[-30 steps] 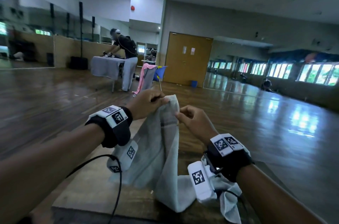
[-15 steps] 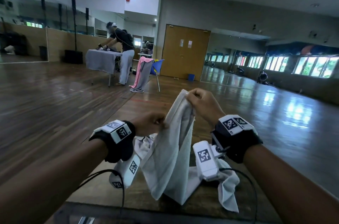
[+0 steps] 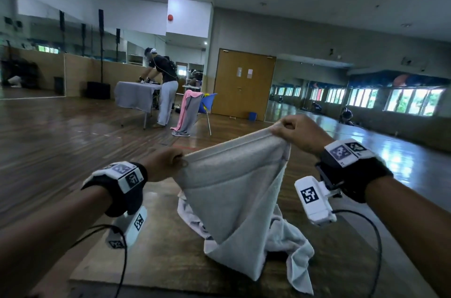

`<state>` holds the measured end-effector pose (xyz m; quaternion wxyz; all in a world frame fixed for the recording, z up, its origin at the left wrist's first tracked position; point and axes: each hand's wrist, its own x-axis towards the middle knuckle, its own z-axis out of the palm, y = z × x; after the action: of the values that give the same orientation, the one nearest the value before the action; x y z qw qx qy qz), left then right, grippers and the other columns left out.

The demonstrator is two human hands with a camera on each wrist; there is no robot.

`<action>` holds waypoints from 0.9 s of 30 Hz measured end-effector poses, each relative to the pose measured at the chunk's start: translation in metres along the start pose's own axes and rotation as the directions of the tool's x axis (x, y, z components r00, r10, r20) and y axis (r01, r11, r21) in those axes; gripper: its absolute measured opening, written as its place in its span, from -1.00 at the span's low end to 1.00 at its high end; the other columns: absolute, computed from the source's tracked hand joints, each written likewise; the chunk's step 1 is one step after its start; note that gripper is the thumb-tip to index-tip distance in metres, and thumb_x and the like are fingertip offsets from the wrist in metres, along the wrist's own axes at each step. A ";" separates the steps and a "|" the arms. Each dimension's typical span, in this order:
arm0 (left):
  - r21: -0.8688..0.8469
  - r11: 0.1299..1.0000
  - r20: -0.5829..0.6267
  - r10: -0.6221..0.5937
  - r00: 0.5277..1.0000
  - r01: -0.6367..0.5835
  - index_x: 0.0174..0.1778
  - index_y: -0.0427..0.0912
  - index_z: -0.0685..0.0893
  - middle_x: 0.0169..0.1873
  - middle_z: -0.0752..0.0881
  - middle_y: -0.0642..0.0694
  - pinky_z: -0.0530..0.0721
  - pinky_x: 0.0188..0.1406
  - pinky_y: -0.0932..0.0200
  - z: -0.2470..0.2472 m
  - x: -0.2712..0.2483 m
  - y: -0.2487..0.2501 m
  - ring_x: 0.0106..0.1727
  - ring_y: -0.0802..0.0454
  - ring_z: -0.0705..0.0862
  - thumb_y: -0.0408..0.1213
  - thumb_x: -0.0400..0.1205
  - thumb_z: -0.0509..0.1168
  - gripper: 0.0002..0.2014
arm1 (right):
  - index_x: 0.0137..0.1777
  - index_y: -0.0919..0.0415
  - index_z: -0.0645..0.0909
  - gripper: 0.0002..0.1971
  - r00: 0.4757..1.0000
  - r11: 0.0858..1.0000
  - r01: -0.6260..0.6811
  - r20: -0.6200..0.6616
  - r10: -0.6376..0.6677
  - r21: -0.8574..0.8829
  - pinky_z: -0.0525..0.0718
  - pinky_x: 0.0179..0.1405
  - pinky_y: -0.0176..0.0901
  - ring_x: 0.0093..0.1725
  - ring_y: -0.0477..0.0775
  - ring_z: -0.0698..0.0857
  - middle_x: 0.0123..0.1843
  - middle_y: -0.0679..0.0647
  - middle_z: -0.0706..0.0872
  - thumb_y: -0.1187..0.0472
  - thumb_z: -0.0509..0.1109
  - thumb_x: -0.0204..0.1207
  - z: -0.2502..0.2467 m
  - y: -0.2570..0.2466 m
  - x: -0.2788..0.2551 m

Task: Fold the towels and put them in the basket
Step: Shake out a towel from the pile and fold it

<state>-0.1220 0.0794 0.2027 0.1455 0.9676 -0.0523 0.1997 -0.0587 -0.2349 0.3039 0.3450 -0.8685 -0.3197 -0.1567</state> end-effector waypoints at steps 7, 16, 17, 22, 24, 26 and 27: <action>0.073 0.997 -0.247 0.043 0.968 -0.026 -0.18 -0.14 0.56 -0.25 0.64 -0.16 0.49 -0.22 0.07 -0.097 0.006 0.020 -0.21 -0.10 0.58 -0.27 0.68 0.21 -0.87 | -0.10 0.08 0.65 -0.89 0.958 0.994 0.097 -0.275 -0.077 0.060 0.53 -0.33 -0.29 -0.26 -0.10 0.59 -0.22 -0.06 0.66 0.06 0.38 0.55 -0.069 -0.033 0.003; 0.144 0.987 -0.448 0.134 0.884 -0.076 0.05 -0.30 0.66 -0.24 0.62 -0.07 0.43 -0.17 0.15 -0.209 0.012 0.065 -0.15 -0.06 0.57 -0.35 0.65 0.21 -0.84 | -0.20 0.09 0.65 -0.87 0.877 0.980 0.184 -0.463 -0.129 0.075 0.50 -0.49 -0.39 -0.59 -0.32 0.51 -0.38 -0.11 0.64 0.06 0.43 0.51 -0.152 -0.068 0.014; 0.163 0.981 -0.460 0.169 0.871 -0.104 0.03 -0.30 0.66 -0.22 0.64 -0.12 0.46 -0.24 0.16 -0.219 0.013 0.070 -0.19 -0.09 0.61 -0.34 0.66 0.22 -0.85 | -0.21 0.09 0.65 -0.87 0.871 0.978 0.189 -0.476 -0.124 0.090 0.48 -0.54 -0.41 -0.63 -0.31 0.49 -0.41 -0.13 0.64 0.07 0.43 0.51 -0.156 -0.069 0.016; -0.100 0.988 -0.557 0.043 0.829 -0.119 -0.02 -0.21 0.73 -0.41 0.70 0.03 0.61 -0.53 0.40 -0.246 0.022 0.082 -0.57 0.25 0.61 -0.26 0.59 0.36 -0.87 | -0.28 0.06 0.60 -0.84 0.843 0.965 0.197 -0.532 -0.076 0.174 0.38 -0.73 -0.47 -0.73 -0.25 0.41 -0.44 -0.02 0.58 0.10 0.44 0.51 -0.159 -0.066 0.031; -0.321 0.936 -0.529 -0.048 0.847 -0.148 0.03 -0.28 0.72 -0.37 0.75 -0.03 0.71 -0.43 0.43 -0.243 0.025 0.082 -0.54 0.26 0.69 -0.31 0.58 0.37 -0.84 | -0.27 0.06 0.60 -0.85 0.858 0.958 0.181 -0.512 -0.044 0.222 0.33 -0.76 -0.47 -0.75 -0.24 0.40 -0.43 0.00 0.56 0.10 0.45 0.50 -0.152 -0.061 0.038; -0.503 0.849 -0.480 -0.119 0.869 -0.162 0.07 -0.36 0.68 -0.39 0.80 -0.05 0.76 -0.30 0.33 -0.233 0.029 0.079 -0.47 0.20 0.75 -0.37 0.58 0.36 -0.81 | -0.27 0.05 0.61 -0.86 0.877 0.954 0.148 -0.481 -0.004 0.261 0.36 -0.75 -0.46 -0.75 -0.22 0.43 -0.42 0.00 0.58 0.10 0.45 0.50 -0.141 -0.050 0.045; -0.555 0.817 -0.457 -0.140 0.879 -0.159 0.09 -0.39 0.66 -0.37 0.80 -0.11 0.77 -0.26 0.29 -0.227 0.031 0.077 -0.45 0.17 0.77 -0.39 0.58 0.36 -0.80 | -0.26 0.05 0.61 -0.86 0.883 0.958 0.121 -0.469 0.015 0.259 0.40 -0.74 -0.45 -0.75 -0.21 0.47 -0.41 0.01 0.61 0.08 0.45 0.49 -0.134 -0.044 0.049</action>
<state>-0.1901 0.0736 0.4343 0.4387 0.7973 -0.0777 0.4072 -0.0587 -0.2824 0.4455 0.5268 -0.7384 -0.2702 -0.3230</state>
